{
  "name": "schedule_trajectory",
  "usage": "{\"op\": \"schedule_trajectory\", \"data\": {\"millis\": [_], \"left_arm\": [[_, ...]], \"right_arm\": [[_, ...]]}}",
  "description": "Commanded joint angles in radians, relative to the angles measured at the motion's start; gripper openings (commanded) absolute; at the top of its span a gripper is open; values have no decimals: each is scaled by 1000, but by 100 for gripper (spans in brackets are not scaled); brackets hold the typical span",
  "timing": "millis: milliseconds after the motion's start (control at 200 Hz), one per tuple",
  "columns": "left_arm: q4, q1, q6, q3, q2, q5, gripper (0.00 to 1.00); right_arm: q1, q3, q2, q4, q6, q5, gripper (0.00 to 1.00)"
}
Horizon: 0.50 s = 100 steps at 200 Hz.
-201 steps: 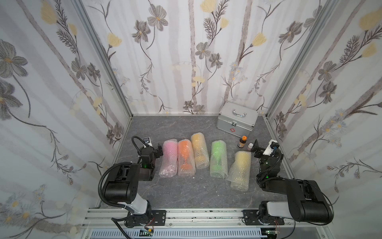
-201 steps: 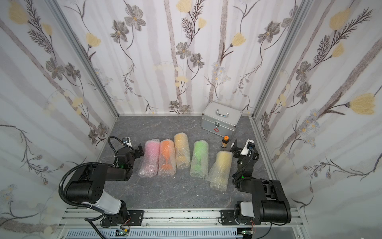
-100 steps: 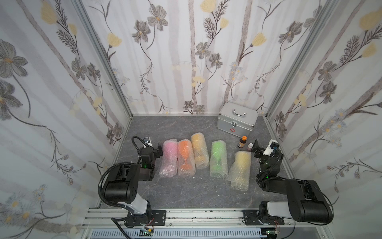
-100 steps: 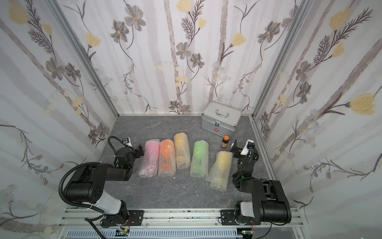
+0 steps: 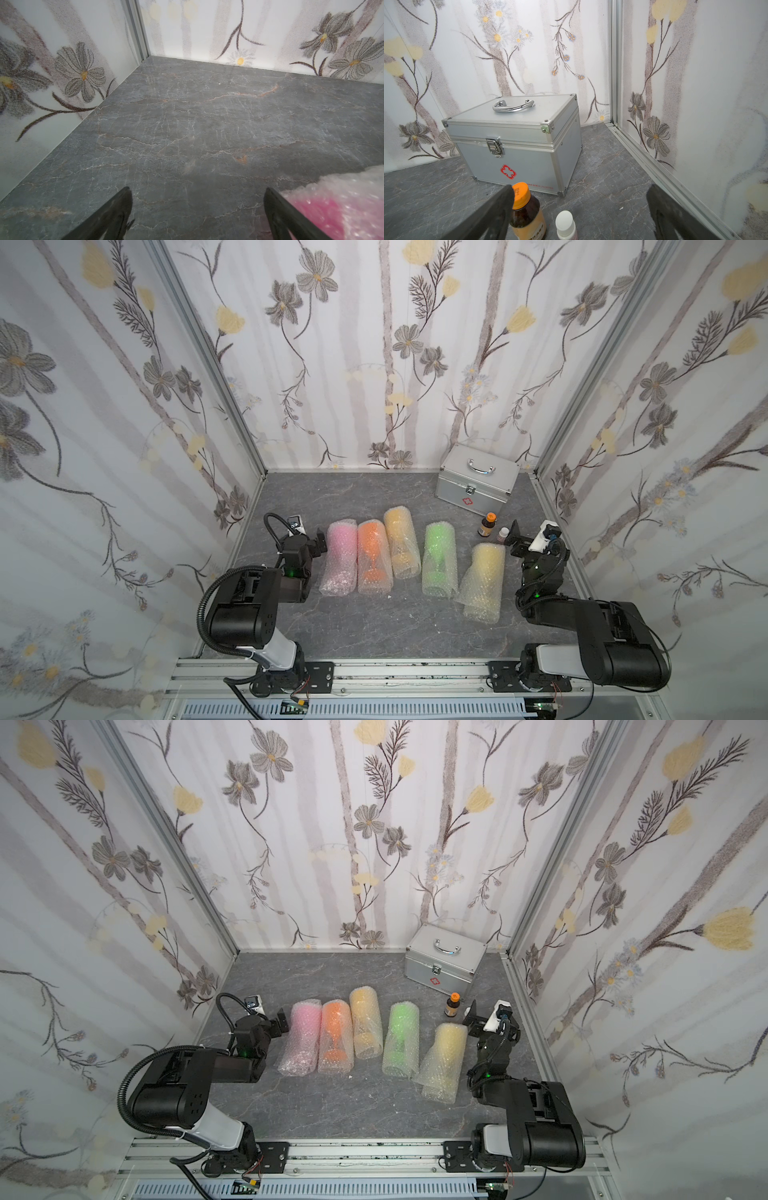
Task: Unpack wine glasses from bubble wrap
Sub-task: Unwrap the bubble wrap at the center of the board.
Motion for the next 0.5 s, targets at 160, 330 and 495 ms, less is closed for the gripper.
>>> {"op": "schedule_trajectory", "data": {"millis": [160, 330, 495], "left_arm": [[-297, 2, -14, 91, -174, -14, 100], [-619, -13, -97, 232, -302, -46, 100], [-756, -28, -247, 292, -382, 39, 100]], "right_arm": [[-3, 72, -96, -191, 1, 20, 100], [10, 190, -161, -471, 20, 19, 100], [50, 311, -202, -694, 59, -31, 99]]}}
